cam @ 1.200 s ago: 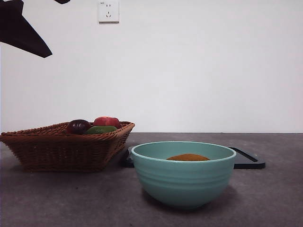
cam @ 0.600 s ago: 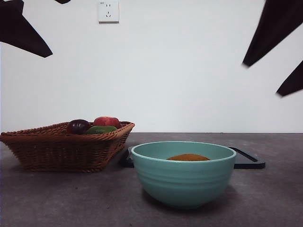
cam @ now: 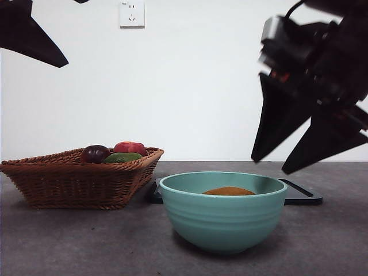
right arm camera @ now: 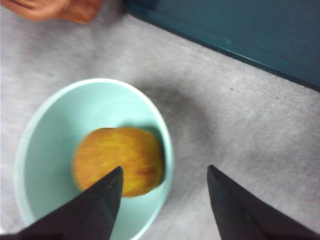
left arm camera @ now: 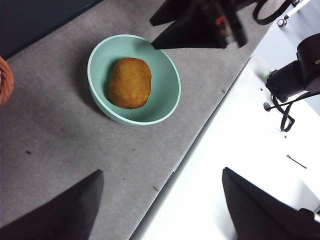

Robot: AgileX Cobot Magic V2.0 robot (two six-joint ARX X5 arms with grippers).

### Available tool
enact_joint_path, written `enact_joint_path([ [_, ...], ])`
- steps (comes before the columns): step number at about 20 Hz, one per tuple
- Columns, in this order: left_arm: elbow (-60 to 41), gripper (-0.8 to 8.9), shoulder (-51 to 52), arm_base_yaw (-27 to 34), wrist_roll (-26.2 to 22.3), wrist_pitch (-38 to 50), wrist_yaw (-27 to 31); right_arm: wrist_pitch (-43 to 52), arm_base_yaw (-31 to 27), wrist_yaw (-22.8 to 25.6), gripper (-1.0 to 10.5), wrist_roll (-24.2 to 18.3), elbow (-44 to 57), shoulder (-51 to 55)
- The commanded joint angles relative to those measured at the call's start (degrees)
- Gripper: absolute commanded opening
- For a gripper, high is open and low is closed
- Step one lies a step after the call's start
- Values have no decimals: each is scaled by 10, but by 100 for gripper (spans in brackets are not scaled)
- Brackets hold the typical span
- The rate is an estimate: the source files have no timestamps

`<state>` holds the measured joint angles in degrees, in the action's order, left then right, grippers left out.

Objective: Pick up the wifruite, put it on the bowl, pick up the plate, put it on desk

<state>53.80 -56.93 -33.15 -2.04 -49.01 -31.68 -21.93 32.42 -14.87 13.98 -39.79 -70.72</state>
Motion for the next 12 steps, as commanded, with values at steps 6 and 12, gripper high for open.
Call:
enact_joint_path([
  [6,5,375,-3,-3,-5,6,-3,56,21,31,175,7,-3,-68],
  [12,5,375,-3,-3,-5,6,-3,69,23,31,103,7,-3,-86],
])
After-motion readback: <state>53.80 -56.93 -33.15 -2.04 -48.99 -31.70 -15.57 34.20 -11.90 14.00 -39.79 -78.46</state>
